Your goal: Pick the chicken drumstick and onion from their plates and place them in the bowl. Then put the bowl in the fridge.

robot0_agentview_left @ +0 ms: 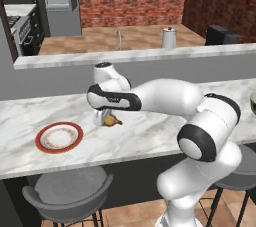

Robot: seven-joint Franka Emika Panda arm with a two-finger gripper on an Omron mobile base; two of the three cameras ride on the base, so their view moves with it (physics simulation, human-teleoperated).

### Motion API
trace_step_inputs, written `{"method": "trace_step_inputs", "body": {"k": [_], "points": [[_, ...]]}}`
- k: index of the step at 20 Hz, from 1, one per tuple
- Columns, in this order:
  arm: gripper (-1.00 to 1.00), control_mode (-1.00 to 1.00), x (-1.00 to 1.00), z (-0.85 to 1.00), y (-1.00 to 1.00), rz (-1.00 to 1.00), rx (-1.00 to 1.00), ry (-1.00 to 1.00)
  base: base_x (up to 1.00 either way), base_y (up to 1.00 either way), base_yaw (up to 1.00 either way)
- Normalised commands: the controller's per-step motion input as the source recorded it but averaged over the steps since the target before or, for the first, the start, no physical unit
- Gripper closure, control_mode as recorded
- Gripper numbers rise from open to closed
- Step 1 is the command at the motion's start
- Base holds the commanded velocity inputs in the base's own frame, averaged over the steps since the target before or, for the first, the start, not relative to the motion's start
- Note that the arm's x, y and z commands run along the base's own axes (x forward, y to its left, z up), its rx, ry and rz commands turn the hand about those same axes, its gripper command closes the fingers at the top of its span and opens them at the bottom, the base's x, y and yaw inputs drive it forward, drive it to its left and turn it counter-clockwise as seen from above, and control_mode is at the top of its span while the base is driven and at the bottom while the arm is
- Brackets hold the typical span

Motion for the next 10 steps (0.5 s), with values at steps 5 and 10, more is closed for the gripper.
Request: {"method": "trace_step_inputs", "body": {"k": [5, 10], "points": [[1.00, -1.00, -0.02, 0.38, -0.72, -0.14, 0.05, -0.01, 0.00, 0.00, 0.00], [1.00, -1.00, 0.00, 0.27, -0.68, -0.16, 0.03, 0.00, 0.00, 0.00, 0.00]]}}
